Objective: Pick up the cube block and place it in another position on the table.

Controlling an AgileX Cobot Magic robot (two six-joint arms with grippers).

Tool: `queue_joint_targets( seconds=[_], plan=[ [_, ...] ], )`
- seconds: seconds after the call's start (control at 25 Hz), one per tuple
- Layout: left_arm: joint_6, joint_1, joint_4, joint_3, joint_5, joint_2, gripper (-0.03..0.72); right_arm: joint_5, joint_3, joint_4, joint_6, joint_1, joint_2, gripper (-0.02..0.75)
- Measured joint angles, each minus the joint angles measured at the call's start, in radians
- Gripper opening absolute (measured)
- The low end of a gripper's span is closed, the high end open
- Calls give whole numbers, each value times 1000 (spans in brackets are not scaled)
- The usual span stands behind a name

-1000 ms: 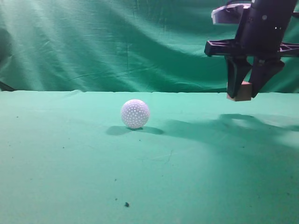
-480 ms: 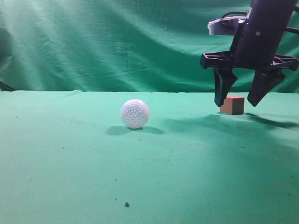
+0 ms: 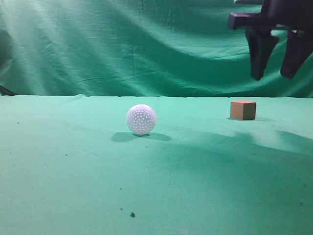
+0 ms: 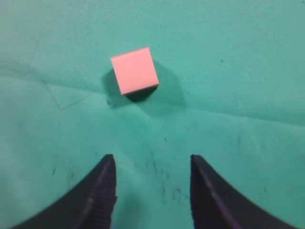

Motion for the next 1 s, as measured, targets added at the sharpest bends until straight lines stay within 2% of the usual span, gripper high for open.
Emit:
queue_joint_targets(
  seconds=[0.04, 0.16, 0.2, 0.44, 0.56, 0.6, 0.92, 1.0],
  plan=[
    [0, 0, 0, 0, 0, 0, 235, 23, 0, 16, -2, 0, -35, 287],
    [0, 0, 0, 0, 0, 0, 235, 99, 0, 93, -43, 0, -130, 306],
    [0, 0, 0, 0, 0, 0, 235, 127, 0, 129, -70, 0, -160, 279],
    [0, 0, 0, 0, 0, 0, 235, 216, 24, 329, -211, 0, -314, 279],
    [0, 0, 0, 0, 0, 0, 235, 203, 75, 337, -221, 0, -394, 279],
    [0, 0, 0, 0, 0, 0, 235, 201, 98, 337, -221, 0, -420, 235],
    [0, 0, 0, 0, 0, 0, 235, 158, 312, 339, -202, 0, -592, 251],
    [0, 0, 0, 0, 0, 0, 235, 91, 379, 341, -189, 0, -646, 144]
  ],
)
